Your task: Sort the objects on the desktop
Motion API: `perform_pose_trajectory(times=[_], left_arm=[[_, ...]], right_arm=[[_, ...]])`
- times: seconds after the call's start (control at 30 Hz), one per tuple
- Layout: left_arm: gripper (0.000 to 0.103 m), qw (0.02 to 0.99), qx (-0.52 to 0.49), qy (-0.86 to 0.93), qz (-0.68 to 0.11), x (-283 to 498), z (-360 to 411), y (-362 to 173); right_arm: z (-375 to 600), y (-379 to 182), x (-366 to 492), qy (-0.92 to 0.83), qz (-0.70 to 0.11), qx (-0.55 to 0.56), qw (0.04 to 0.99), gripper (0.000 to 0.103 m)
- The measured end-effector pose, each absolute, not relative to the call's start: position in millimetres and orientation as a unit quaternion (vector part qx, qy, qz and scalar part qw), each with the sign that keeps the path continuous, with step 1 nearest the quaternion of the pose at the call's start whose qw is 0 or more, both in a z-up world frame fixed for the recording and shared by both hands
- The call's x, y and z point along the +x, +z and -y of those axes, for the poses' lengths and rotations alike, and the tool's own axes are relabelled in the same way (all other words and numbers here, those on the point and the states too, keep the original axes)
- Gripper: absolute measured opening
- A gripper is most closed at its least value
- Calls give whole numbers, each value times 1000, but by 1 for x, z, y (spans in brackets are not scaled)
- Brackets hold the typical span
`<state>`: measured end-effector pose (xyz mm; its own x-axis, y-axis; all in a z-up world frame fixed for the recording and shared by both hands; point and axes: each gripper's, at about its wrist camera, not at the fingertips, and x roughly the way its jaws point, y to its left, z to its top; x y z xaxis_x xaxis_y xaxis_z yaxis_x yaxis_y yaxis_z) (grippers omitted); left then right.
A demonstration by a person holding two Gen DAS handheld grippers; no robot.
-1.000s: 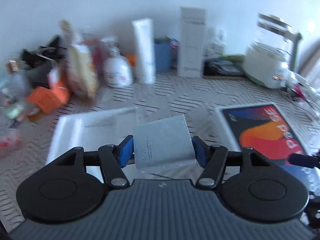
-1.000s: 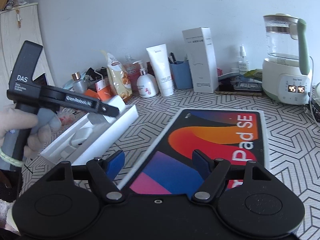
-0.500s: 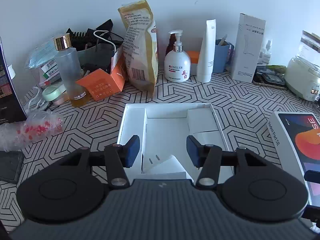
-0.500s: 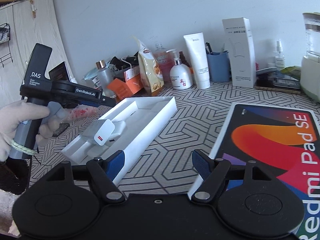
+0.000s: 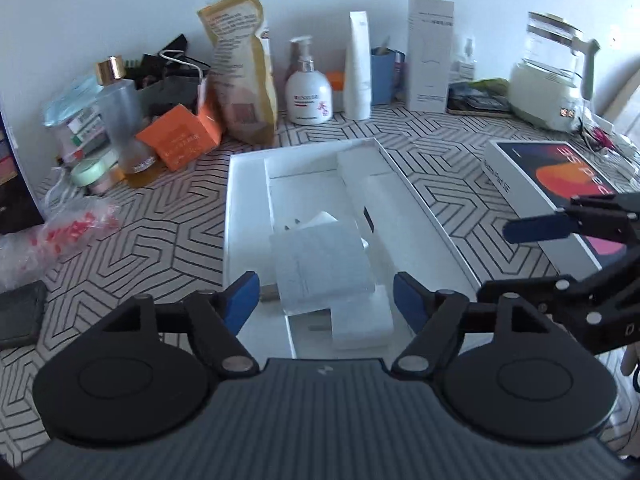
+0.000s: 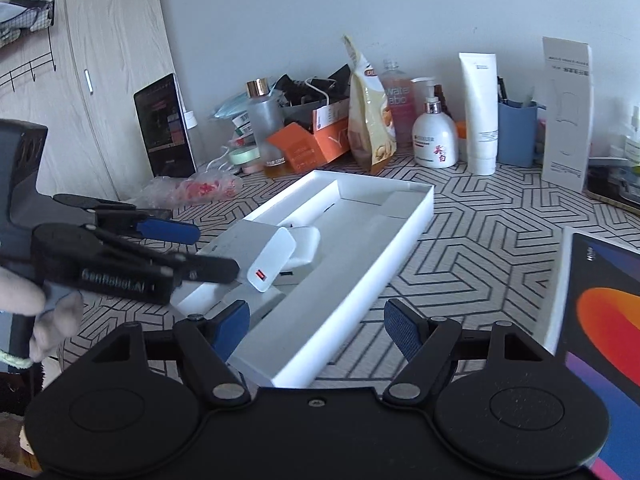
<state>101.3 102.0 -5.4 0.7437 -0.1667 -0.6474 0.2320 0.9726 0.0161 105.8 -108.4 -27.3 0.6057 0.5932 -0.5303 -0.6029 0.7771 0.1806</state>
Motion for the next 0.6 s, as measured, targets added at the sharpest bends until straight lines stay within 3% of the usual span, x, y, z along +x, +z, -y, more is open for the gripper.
perform_pose_trajectory(times=[0.6], left_arm=[[74, 916, 39, -125, -379, 185, -91, -23]], right_arm=[[138, -28, 108, 320, -297, 80, 896, 79]])
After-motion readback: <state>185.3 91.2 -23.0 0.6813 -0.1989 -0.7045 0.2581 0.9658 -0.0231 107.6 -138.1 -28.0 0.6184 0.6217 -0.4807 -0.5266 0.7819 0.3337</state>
